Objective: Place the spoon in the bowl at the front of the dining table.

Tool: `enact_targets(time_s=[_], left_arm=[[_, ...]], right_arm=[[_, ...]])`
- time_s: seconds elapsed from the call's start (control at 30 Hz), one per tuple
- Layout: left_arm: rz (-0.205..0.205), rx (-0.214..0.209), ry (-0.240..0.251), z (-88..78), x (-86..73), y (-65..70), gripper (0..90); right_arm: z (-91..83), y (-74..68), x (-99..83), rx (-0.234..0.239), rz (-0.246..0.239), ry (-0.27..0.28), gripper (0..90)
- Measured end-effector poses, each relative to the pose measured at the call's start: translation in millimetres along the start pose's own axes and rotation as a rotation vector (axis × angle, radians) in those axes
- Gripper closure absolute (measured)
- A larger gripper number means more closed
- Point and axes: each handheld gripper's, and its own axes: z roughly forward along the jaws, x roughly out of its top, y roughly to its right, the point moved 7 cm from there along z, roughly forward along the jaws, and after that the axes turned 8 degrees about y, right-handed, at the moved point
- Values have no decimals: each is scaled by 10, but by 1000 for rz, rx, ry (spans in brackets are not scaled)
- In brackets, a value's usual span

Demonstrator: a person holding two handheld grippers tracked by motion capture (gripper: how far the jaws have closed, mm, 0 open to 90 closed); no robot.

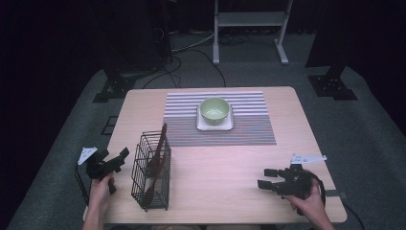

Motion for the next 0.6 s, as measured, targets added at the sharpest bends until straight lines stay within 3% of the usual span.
enact_targets(time_s=[0.27, 0.6], left_arm=[[-19, -5, 2, -2, 2, -15, 5], [-17, -10, -6, -4, -12, 7, 5]], right_arm=[[209, -164, 51, 58, -21, -55, 217], [516, -454, 210, 117, -86, -119, 217]])
